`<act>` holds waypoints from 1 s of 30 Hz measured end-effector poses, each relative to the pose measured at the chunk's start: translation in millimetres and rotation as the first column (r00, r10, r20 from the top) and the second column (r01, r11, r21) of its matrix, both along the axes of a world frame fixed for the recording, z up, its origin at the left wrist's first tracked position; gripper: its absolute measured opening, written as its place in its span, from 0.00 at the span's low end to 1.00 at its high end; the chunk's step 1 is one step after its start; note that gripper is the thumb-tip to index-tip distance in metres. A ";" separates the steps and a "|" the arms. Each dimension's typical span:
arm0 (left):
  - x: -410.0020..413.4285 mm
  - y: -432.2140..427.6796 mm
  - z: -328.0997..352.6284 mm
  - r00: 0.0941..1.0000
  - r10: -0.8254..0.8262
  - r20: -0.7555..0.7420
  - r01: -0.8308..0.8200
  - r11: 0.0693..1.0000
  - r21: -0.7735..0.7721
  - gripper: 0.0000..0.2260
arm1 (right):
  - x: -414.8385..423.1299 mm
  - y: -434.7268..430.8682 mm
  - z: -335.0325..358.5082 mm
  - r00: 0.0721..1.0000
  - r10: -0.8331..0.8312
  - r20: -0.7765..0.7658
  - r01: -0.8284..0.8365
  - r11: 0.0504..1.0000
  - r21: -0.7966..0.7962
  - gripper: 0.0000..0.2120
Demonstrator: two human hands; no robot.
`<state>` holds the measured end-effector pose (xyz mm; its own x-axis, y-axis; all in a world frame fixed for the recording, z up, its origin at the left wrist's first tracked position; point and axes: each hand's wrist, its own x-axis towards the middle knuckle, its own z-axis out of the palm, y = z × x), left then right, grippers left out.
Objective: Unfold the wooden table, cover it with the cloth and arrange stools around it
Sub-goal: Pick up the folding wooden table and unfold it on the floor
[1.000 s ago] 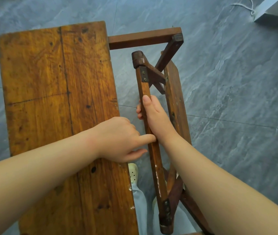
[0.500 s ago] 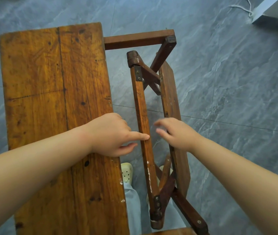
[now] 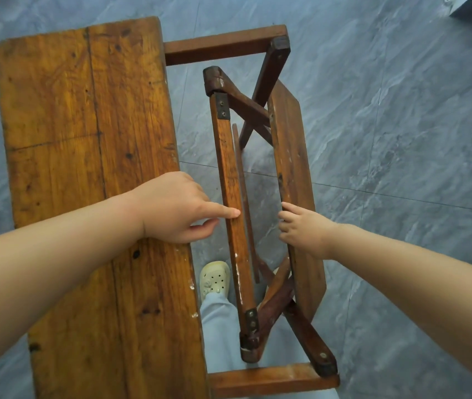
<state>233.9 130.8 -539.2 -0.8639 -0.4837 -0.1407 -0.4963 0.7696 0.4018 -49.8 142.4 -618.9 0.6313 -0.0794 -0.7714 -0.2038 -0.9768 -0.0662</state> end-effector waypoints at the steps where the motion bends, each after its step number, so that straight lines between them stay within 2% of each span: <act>1: -1.7 -0.8 1.6 1.000 0.006 0.001 -0.006 1.000 0.002 0.17 | 1.1 -1.1 1.2 1.000 0.005 -0.002 -0.005 1.000 0.001 0.23; 9: -13.9 -4.3 4.0 0.999 0.014 0.049 -0.013 1.000 -0.025 0.20 | -10.2 -8.9 28.8 0.999 0.049 -0.016 -0.049 0.999 0.006 0.21; 12: -17.6 -4.2 4.5 0.999 0.025 0.045 -0.024 0.999 -0.027 0.20 | -17.6 -14.2 43.9 0.999 -0.025 -0.029 0.026 0.999 0.032 0.17; 19: -28.2 -6.0 7.0 0.999 0.028 0.039 -0.026 0.999 -0.047 0.22 | -48.9 -20.4 83.0 0.985 -0.119 0.126 0.112 0.992 0.056 0.19; 25: -36.8 -10.5 10.8 0.998 0.003 0.059 -0.001 0.999 -0.034 0.20 | -64.1 -23.5 113.4 0.978 -0.107 0.181 0.105 0.994 0.020 0.20; 30: -44.7 -15.4 11.0 0.997 -0.020 0.079 0.023 0.999 -0.034 0.23 | -69.0 -21.1 128.4 0.971 -0.106 0.212 0.110 0.994 -0.004 0.22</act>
